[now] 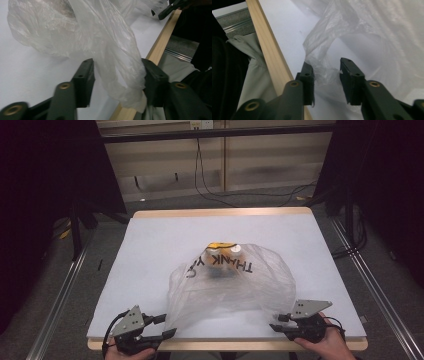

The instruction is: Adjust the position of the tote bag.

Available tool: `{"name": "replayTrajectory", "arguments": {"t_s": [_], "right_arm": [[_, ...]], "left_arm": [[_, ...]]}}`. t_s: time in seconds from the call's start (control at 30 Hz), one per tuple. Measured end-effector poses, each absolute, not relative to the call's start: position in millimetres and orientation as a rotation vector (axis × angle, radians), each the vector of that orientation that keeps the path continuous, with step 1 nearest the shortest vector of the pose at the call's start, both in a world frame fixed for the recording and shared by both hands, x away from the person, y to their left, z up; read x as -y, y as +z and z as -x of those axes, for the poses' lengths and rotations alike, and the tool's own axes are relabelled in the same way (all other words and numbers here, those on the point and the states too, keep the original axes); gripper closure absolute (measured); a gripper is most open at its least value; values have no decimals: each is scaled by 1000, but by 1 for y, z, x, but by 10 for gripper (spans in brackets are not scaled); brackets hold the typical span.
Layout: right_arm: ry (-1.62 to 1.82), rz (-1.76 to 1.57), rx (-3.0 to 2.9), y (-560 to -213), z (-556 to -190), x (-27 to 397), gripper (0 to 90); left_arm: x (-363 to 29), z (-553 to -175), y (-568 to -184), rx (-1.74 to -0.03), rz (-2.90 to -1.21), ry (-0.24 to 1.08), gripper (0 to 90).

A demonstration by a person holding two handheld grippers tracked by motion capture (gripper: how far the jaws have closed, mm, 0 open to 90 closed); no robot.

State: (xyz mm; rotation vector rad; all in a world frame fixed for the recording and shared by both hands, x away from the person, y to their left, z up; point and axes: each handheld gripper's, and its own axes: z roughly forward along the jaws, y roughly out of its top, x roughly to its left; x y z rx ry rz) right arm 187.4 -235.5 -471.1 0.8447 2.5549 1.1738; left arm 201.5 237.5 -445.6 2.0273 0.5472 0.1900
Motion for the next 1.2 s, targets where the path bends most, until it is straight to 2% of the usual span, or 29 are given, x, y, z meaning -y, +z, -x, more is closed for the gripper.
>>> {"name": "replayTrajectory", "arguments": {"t_s": [0.03, 0.07, 0.1, 0.27, 0.57, 0.93, 1.2], "right_arm": [[1174, -845, -2555, -471, -187, 236, 690], [1174, -843, -2554, -471, -188, 235, 739], [1174, -843, -2554, -471, -188, 235, 739], [1236, -821, -2494, -463, -183, 239, 849], [1324, -827, -2408, -452, -179, 248, 874], [1496, -770, -2309, -421, -178, 248, 883], [1563, -746, -2261, -400, -181, 249, 884]], "left_arm": [[-238, -202, -446, -541, -2022, 184, 537], [-238, -203, -446, -542, -2021, 183, 605], [-239, -203, -446, -538, -2021, 178, 605], [-239, -201, -445, -527, -1992, 161, 771], [-244, -200, -439, -516, -1951, 160, 824], [-238, -205, -420, -465, -1907, 188, 838], [-245, -208, -405, -491, -1852, 229, 843]]}}
